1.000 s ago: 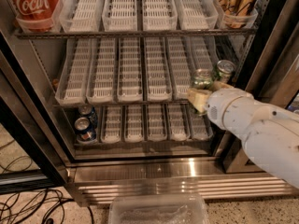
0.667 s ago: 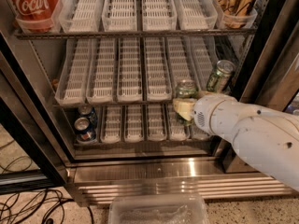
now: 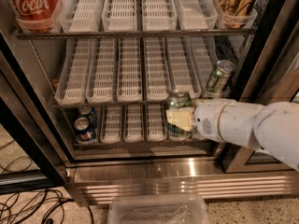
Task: Pick green can from middle shelf of fridge
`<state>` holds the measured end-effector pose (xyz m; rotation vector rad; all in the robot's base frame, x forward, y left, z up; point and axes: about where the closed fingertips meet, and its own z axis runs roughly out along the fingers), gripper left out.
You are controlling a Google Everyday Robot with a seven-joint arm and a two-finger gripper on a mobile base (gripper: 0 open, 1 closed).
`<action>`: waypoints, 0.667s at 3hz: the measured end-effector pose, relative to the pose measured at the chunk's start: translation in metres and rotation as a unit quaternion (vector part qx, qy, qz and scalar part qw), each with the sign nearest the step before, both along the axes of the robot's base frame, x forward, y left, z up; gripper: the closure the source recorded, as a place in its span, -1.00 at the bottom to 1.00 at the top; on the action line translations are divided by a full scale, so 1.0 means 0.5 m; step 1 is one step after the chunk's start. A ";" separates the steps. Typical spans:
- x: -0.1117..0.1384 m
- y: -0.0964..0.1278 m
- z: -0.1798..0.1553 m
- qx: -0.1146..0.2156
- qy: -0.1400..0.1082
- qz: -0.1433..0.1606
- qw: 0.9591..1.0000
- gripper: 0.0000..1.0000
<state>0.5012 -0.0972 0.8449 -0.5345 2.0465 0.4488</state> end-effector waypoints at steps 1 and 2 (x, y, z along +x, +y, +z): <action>-0.038 0.002 -0.017 -0.031 0.009 0.035 0.999 1.00; -0.038 0.002 -0.017 -0.031 0.009 0.036 0.999 1.00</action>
Offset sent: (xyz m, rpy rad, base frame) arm -0.0194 0.0002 -0.0081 -0.0599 0.0167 0.0679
